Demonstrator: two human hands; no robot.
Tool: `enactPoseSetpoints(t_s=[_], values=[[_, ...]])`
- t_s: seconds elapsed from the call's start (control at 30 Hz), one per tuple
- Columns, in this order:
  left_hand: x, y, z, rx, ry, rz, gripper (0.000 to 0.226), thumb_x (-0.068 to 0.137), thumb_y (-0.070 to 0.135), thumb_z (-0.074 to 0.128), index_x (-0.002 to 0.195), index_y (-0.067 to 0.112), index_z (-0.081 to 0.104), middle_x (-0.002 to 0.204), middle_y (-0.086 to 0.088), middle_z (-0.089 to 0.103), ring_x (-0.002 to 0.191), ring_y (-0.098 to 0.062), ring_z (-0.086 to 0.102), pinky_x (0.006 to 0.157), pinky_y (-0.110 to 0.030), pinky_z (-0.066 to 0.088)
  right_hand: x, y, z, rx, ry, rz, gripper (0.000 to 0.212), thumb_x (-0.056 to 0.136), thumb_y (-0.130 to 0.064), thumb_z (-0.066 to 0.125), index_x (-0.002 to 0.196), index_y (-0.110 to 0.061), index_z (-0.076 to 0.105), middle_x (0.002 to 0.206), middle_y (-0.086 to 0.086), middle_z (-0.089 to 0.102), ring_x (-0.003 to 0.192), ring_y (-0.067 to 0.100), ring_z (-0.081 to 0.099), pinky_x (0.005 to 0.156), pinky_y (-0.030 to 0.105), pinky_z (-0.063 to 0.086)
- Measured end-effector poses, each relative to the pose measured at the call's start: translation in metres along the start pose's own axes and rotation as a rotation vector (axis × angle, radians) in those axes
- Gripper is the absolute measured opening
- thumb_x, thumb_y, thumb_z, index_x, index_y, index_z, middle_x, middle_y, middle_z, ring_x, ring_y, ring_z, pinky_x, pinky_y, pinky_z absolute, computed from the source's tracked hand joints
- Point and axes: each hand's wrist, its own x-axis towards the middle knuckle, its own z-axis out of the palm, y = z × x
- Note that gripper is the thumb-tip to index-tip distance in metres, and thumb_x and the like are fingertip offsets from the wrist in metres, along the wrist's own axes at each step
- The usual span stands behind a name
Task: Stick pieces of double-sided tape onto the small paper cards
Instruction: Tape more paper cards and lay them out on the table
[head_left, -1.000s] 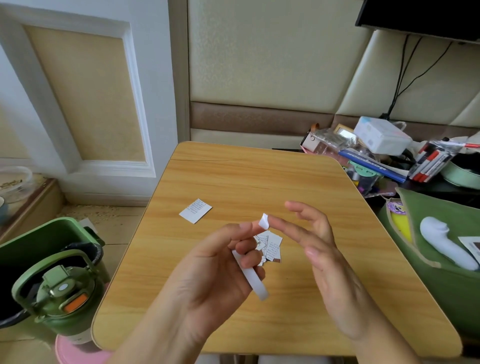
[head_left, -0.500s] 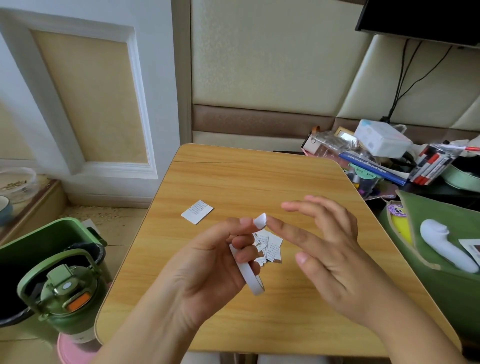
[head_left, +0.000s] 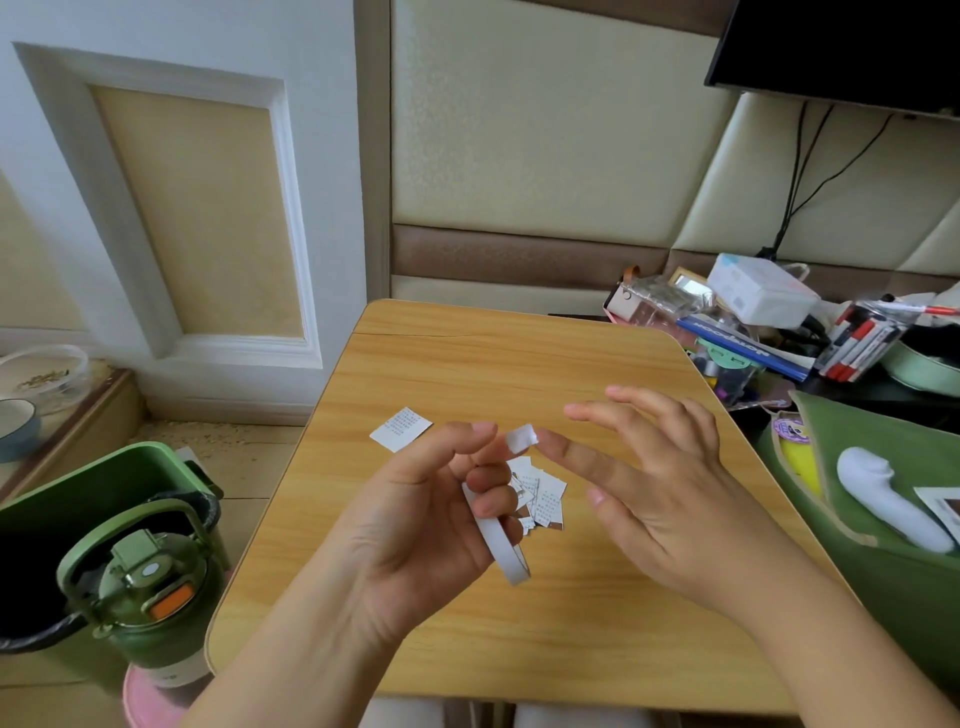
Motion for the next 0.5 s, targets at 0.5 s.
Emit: enactPoseSetpoints(t_s=[0.5], values=[[-0.012, -0.007, 0.012, 0.207, 0.05, 0.233, 0.041, 0.064, 0.024, 0.061, 0.097, 0.006, 0.076, 0.067, 0.002, 0.042, 0.058, -0.012, 0.037, 0.071, -0.03, 0.026, 0.007, -0.034, -0.018, 0.484, 0.445, 0.296, 0.02, 0.084, -0.029, 0.055, 0.09, -0.017, 0.069, 0.085, -0.017, 0.057, 0.079, 0.0, 0.053, 0.074, 0.006, 0.037]])
